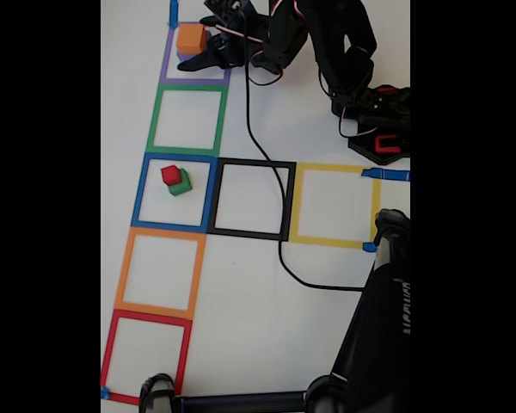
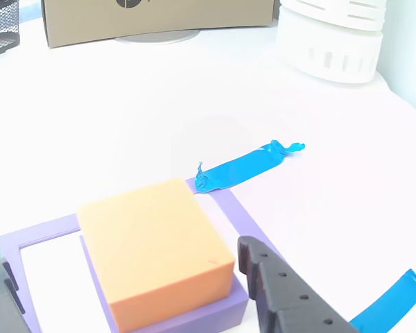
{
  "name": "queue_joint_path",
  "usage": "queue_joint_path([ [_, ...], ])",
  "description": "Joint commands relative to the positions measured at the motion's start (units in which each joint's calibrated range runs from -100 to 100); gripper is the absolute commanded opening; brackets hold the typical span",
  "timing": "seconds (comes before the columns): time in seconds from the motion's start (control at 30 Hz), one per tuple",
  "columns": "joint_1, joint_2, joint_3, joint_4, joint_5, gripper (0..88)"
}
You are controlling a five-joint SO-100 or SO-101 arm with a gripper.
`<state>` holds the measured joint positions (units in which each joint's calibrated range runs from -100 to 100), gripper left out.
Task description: Tower of hanoi
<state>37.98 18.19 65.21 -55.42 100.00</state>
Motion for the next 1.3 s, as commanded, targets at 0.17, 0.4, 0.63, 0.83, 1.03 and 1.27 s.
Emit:
queue_joint_path([
  [0.17, -2.0, -0.6, -1.8, -1.3, 0.0, 32.8],
  [0.4, -2.3, -0.2, -1.8, -1.4, 0.0, 27.3],
  [0.63, -2.3, 0.1, -1.7, -1.4, 0.0, 20.8],
  [0.83, -2.3, 0.1, -1.6, -1.2, 0.0, 18.1],
  [1.03, -2.6, -0.2, -1.2, -1.1, 0.0, 15.0],
  [1.27, -3.3, -0.7, -0.8, -1.0, 0.0, 13.0],
])
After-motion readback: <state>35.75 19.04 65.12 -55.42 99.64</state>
